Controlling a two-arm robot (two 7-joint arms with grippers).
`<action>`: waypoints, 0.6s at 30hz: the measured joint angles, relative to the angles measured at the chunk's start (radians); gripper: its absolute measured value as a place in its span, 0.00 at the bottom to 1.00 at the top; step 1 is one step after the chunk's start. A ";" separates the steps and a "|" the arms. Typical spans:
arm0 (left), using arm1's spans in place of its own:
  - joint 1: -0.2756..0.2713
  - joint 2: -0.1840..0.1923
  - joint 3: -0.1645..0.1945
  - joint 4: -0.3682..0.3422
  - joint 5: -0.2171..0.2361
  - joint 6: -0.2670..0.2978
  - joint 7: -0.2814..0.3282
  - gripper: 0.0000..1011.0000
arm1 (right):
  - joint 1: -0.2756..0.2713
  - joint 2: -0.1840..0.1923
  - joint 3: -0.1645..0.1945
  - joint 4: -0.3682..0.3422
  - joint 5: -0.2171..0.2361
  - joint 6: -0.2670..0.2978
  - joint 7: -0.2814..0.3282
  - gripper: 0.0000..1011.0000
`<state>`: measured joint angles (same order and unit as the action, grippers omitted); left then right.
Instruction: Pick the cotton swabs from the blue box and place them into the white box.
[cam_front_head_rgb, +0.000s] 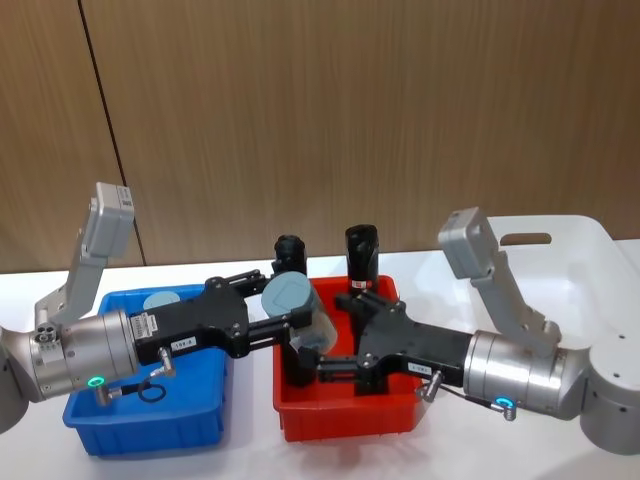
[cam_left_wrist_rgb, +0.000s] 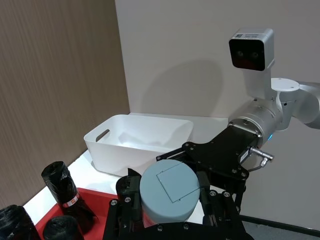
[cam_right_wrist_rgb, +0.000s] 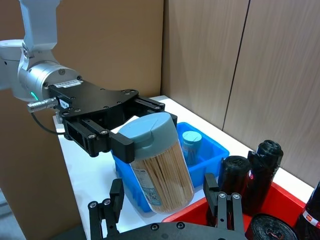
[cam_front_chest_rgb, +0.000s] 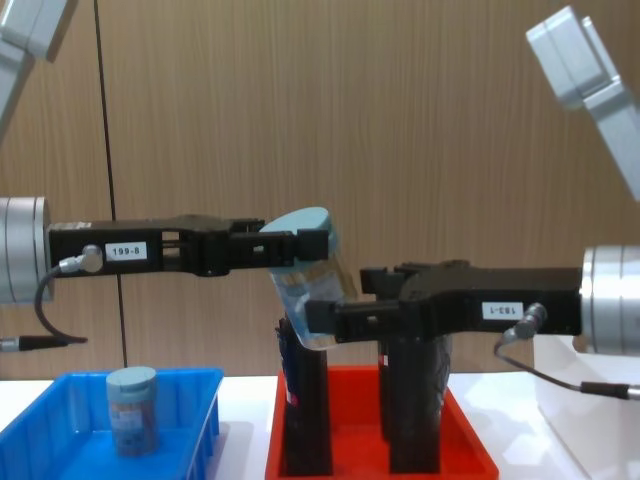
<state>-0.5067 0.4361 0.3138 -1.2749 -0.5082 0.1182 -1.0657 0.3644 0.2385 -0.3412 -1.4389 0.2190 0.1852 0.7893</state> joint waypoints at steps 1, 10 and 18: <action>0.000 0.000 0.000 0.000 0.000 0.000 0.000 0.67 | 0.001 -0.001 -0.001 0.002 -0.002 -0.001 0.001 0.99; 0.000 0.000 0.000 0.000 0.000 0.000 0.000 0.67 | 0.020 -0.013 -0.013 0.032 -0.019 -0.015 -0.002 0.99; 0.000 0.000 0.000 0.000 0.000 0.000 0.000 0.67 | 0.039 -0.027 -0.023 0.064 -0.030 -0.032 -0.026 0.99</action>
<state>-0.5067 0.4361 0.3138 -1.2749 -0.5081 0.1182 -1.0658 0.4033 0.2118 -0.3641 -1.3749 0.1890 0.1535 0.7631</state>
